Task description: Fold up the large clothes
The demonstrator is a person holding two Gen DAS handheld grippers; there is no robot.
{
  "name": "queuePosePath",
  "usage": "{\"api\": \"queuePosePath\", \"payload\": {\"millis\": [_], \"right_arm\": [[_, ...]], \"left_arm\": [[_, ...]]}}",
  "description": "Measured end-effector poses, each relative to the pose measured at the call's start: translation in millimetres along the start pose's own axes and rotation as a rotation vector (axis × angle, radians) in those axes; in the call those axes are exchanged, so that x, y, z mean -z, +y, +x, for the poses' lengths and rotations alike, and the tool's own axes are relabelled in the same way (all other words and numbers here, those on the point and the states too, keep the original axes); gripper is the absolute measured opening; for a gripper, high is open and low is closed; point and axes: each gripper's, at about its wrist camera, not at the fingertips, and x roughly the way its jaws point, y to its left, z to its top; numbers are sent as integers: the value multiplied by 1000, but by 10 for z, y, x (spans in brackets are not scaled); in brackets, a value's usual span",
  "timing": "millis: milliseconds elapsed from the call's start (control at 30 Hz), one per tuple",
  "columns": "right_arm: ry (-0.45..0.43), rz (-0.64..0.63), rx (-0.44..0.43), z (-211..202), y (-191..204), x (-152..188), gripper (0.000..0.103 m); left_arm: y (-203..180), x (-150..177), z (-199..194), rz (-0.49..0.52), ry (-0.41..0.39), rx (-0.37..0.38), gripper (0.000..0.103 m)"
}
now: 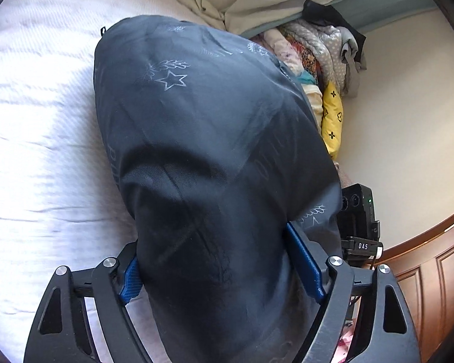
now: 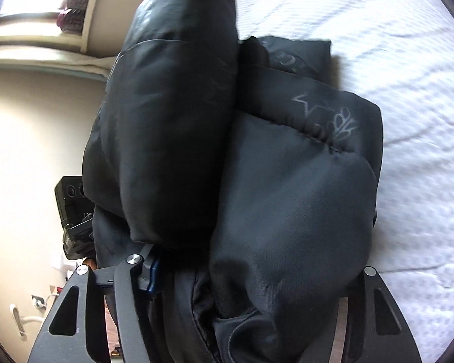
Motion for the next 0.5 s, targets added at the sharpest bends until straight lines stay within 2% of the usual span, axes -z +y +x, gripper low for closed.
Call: {"api": "queuePosePath", "payload": {"millis": [233, 367, 500], "right_arm": [[9, -82, -68, 334, 513, -50, 59], [13, -107, -125, 671, 791, -53, 59], [23, -113, -155, 1013, 889, -23, 59]], "left_arm": [[152, 7, -744, 7, -106, -75, 84], [298, -9, -1158, 10, -166, -129, 84], [550, 52, -1345, -14, -193, -169, 84]]}}
